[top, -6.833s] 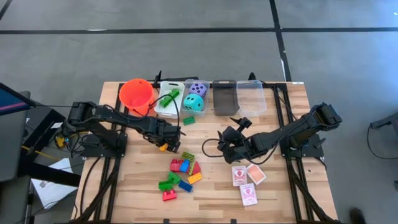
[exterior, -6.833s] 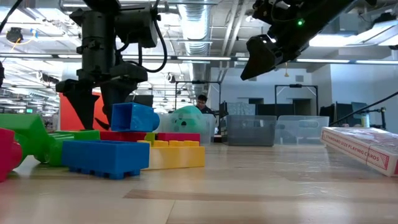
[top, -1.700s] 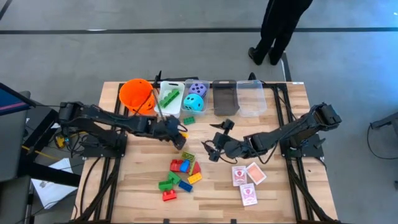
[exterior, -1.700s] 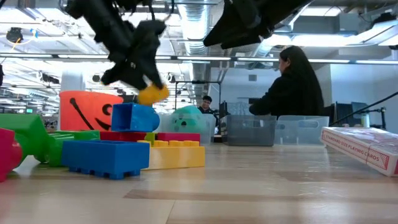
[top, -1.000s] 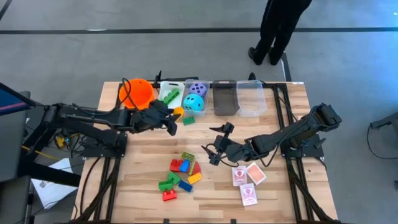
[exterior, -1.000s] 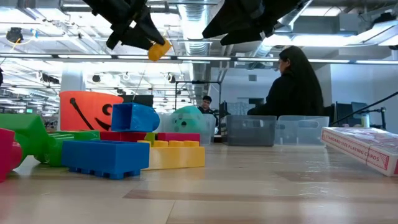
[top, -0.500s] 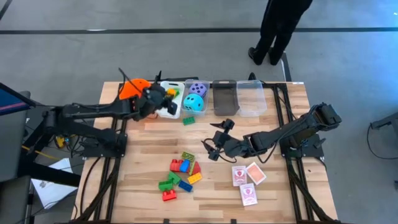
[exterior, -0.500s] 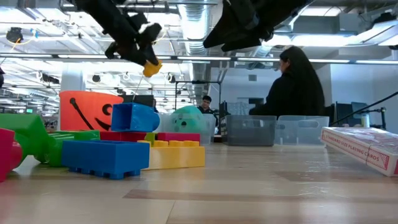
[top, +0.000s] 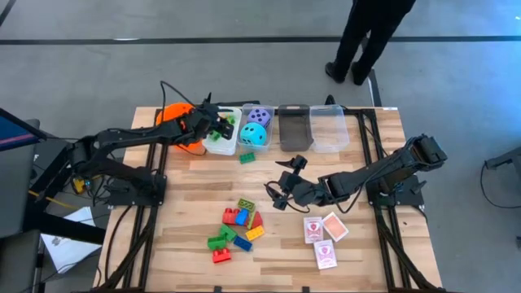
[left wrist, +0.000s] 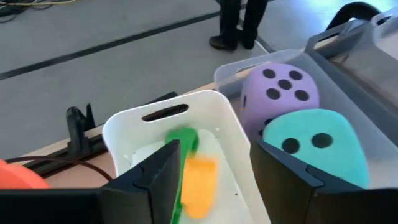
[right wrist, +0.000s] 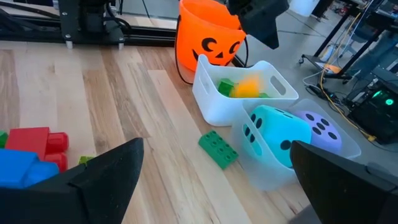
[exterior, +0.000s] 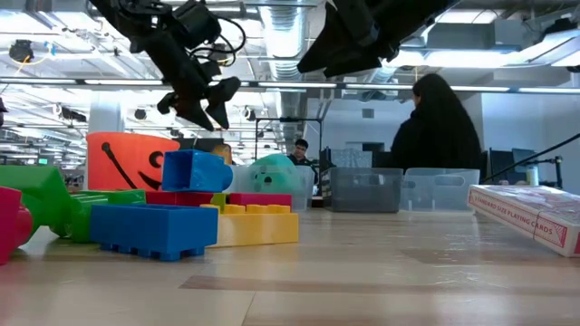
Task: Pick & Place Toys
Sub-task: Put the large blue game piece into the white bin
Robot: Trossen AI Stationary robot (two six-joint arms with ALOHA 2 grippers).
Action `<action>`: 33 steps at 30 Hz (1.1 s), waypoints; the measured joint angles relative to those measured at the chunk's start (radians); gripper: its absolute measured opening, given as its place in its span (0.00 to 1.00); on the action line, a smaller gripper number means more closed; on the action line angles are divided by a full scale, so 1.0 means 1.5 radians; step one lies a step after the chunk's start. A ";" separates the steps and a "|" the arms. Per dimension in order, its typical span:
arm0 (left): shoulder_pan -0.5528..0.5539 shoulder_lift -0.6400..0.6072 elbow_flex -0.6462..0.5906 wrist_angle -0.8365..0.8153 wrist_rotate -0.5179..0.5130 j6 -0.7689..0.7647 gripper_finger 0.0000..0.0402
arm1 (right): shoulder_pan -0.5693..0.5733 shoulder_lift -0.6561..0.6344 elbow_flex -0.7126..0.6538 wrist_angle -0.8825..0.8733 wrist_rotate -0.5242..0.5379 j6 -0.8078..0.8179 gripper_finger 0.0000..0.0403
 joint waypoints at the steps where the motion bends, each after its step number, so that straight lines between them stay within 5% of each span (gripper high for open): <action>1: -0.001 0.000 0.000 0.002 0.003 0.000 0.48 | 0.000 0.000 0.000 0.000 0.000 0.000 0.99; 7: -0.002 -0.001 0.000 0.017 0.073 0.020 0.54 | 0.000 0.000 0.000 -0.001 0.000 0.000 0.99; 15: -0.069 -0.002 0.000 0.057 0.433 0.140 0.56 | 0.000 0.000 0.000 -0.015 0.000 0.000 0.99; 27: -0.349 -0.002 0.000 0.062 0.446 0.134 0.48 | -0.005 0.000 0.000 -0.030 -0.001 0.000 0.99; 33: -0.464 -0.002 0.000 0.068 0.325 0.016 0.50 | -0.013 0.000 0.000 -0.030 -0.003 0.000 0.99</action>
